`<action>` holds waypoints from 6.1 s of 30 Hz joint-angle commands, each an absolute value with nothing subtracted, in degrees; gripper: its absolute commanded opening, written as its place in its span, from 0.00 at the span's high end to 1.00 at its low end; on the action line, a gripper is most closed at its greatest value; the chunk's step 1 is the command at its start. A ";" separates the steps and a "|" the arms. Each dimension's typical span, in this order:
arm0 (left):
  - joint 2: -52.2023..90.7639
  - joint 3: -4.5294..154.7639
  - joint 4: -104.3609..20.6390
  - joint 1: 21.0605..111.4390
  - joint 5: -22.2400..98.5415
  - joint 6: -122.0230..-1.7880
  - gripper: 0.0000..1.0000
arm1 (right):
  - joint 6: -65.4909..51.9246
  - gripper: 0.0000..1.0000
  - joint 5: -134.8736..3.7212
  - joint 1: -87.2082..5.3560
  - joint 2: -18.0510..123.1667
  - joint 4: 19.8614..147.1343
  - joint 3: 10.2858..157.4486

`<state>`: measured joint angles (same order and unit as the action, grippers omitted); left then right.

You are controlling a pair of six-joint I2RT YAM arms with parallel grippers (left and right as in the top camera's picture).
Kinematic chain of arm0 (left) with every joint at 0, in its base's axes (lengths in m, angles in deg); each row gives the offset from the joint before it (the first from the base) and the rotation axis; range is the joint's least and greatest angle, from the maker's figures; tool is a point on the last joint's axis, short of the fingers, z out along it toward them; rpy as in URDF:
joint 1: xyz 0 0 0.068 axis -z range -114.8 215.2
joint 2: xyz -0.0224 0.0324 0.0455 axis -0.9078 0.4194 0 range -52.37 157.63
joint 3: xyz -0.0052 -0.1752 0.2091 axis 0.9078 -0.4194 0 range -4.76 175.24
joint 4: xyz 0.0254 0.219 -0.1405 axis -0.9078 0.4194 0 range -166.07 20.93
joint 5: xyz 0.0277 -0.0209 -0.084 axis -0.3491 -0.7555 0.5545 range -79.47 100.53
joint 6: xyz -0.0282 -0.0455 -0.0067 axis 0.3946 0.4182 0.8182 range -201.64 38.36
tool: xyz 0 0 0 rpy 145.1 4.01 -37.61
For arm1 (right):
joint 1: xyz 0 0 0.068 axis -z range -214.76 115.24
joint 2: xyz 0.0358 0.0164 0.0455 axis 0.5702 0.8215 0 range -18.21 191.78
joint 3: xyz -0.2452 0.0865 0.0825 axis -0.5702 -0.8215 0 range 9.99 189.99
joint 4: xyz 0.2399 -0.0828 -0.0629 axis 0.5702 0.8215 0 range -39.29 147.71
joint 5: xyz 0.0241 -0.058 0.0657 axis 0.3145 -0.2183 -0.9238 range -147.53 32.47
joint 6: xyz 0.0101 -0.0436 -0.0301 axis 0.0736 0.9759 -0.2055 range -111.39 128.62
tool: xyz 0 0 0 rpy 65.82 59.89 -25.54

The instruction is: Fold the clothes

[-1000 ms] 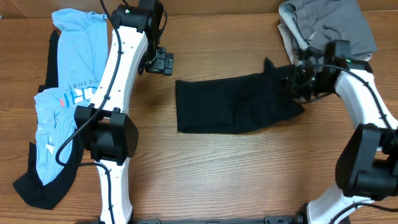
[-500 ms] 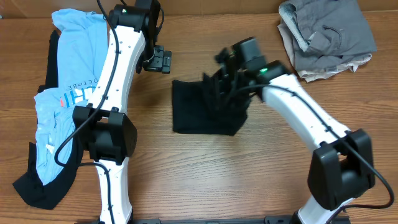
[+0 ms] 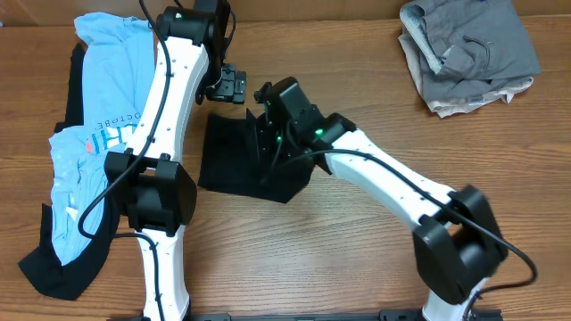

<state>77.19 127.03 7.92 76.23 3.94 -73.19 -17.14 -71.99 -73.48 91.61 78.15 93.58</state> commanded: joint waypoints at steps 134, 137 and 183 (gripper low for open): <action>82.70 128.93 7.22 68.40 33.82 -82.07 0.66 | -20.03 0.33 -68.52 -60.63 79.43 100.60 94.35; 82.70 135.70 10.93 68.16 33.87 -83.01 0.62 | -17.86 0.34 -68.71 -61.18 82.78 100.73 93.28; 82.72 140.99 10.72 68.21 30.89 -82.96 0.60 | -4.88 0.24 -57.87 -67.14 88.24 96.38 100.90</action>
<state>82.98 139.68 11.11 67.83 31.44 -81.85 -10.46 -62.92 -68.83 89.09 98.17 99.94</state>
